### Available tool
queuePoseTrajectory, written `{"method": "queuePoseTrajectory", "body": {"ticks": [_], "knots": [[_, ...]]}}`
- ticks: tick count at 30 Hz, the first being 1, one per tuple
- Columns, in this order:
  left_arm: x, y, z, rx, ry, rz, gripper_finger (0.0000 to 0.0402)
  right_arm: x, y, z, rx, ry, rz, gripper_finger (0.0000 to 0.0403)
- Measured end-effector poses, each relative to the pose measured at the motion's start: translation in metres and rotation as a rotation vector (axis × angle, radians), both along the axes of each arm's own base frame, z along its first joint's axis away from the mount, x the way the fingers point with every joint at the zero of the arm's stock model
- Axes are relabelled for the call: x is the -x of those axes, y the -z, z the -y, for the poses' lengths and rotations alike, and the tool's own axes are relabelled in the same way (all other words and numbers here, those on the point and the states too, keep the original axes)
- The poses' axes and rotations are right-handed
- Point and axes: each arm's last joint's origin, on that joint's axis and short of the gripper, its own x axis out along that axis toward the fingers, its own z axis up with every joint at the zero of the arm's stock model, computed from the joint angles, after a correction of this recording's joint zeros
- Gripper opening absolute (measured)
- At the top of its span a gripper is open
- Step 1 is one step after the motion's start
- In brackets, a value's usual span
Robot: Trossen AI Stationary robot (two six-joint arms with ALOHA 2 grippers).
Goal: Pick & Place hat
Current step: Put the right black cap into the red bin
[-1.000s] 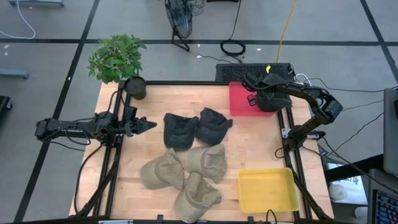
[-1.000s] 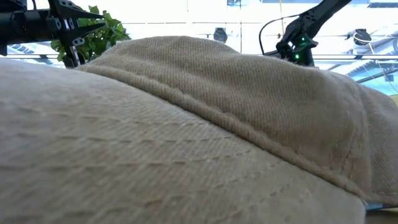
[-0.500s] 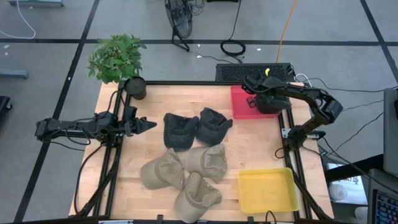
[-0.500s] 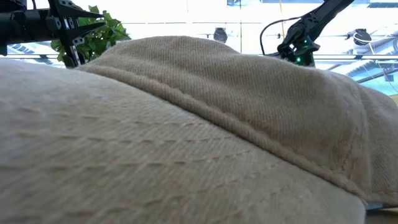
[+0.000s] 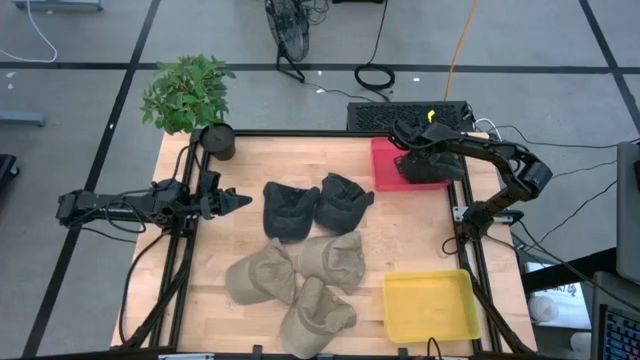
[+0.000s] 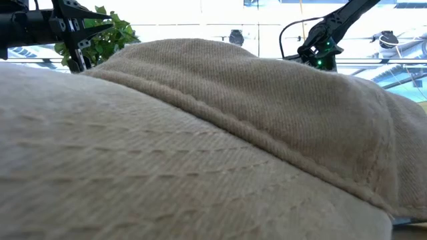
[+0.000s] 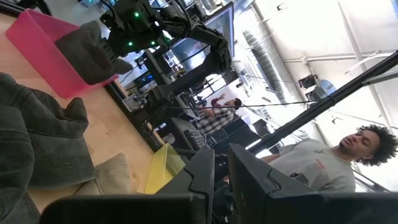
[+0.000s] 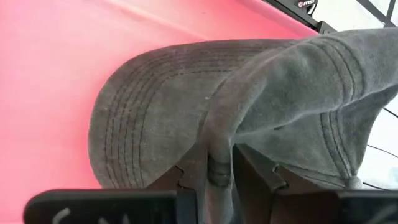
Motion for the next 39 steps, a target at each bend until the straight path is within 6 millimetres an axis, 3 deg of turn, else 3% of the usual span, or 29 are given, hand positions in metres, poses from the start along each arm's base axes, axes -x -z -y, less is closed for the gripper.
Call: {"method": "queuePoseTrajectory", "body": {"ticks": [19, 39], "knots": [[0.0, 0.0, 0.0, -0.009, 0.009, 0.0, 0.0051, 0.006, 0.003, -0.005, -0.031, 0.038, -0.033, 0.0006], [0.0, 0.0, 0.001, -0.018, 0.021, 0.0, 0.0051, 0.011, 0.005, -0.011, -0.048, 0.176, -0.019, 0.0007]]}}
